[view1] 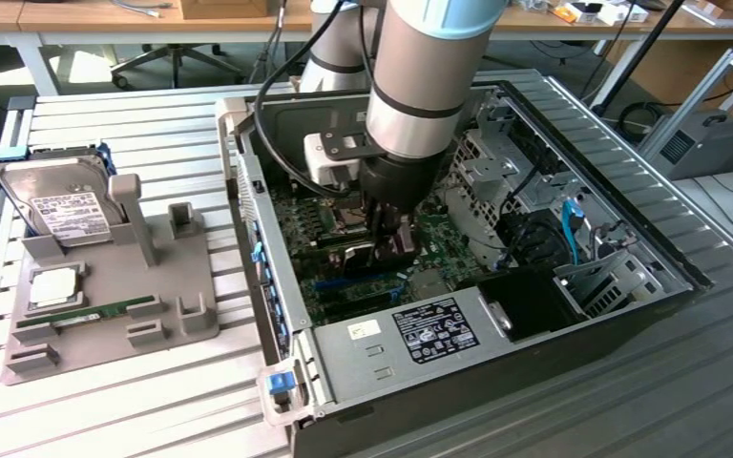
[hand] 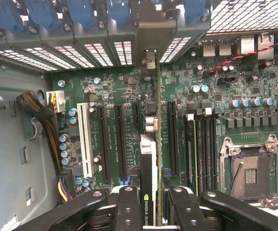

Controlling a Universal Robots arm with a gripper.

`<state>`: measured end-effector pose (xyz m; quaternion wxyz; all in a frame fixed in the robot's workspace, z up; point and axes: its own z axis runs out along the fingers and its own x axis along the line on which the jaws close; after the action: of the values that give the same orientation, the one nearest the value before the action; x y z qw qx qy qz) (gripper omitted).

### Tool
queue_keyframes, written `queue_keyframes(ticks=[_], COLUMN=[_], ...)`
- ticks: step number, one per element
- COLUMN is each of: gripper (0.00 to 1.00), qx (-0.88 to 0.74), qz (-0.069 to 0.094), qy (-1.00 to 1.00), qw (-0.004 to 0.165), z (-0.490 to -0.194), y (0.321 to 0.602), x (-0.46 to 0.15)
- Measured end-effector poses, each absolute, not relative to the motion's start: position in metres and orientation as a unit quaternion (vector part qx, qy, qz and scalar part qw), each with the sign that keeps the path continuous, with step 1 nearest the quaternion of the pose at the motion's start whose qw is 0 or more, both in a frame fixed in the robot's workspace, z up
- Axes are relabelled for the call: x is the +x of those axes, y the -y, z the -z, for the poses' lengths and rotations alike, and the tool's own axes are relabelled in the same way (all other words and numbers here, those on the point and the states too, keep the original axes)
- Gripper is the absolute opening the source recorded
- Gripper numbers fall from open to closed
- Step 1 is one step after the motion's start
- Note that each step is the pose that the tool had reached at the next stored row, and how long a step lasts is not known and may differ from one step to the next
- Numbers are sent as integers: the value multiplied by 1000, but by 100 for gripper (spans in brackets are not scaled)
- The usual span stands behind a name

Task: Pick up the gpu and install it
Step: 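Insert the gpu into the slot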

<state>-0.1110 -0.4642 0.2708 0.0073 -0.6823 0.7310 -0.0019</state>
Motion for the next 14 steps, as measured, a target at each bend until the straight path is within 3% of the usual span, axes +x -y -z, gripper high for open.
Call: queue_keyframes(ticks=[14], gripper=[27], qx=[-682], qz=[2], qy=[-731], qw=[7], z=[-269], y=[463], x=[-112])
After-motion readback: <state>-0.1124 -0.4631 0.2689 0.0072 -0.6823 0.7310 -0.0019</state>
